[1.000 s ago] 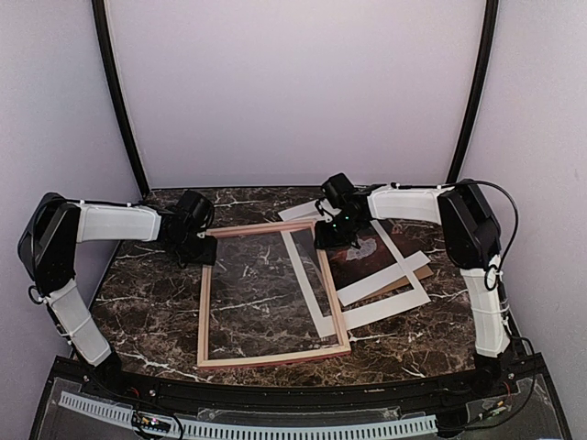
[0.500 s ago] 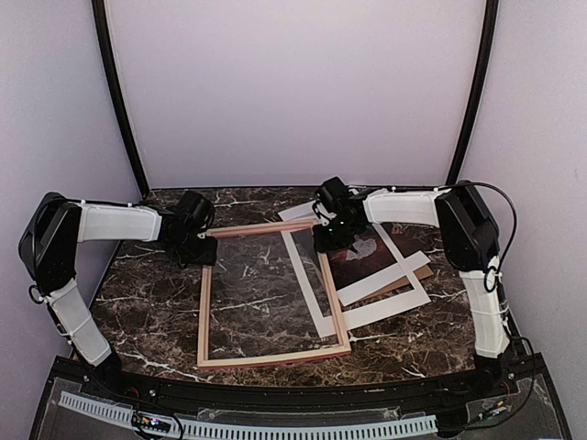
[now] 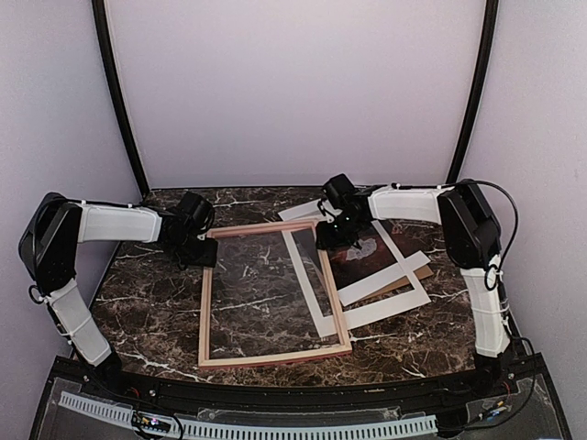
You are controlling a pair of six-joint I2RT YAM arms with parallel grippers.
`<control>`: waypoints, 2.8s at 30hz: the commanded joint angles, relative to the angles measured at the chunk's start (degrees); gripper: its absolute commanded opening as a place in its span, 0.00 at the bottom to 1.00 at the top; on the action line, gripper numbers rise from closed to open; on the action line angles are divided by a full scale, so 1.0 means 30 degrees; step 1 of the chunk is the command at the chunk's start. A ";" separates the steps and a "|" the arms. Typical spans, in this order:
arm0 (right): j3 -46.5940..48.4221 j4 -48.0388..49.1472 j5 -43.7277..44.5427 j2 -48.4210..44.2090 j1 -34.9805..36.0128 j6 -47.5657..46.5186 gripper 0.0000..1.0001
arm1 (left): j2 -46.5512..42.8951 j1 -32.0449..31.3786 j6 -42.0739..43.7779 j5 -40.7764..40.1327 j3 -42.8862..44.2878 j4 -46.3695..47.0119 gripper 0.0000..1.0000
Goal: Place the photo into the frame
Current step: Press the glass panel against the frame body.
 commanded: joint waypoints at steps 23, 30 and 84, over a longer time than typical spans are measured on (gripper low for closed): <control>0.1941 -0.0769 0.0130 0.1162 -0.0176 -0.0471 0.41 | -0.0466 0.0105 -0.0194 0.0126 -0.0310 -0.0060 0.61; 0.2031 -0.1248 0.1669 0.1334 0.0184 -0.0781 0.38 | -0.0605 0.0103 -0.0223 0.0121 -0.0440 -0.0075 0.61; -1.5757 0.2475 0.1822 -1.2319 0.6682 0.5918 0.52 | -0.2048 0.0103 -0.0837 0.0828 -0.2036 0.0191 0.66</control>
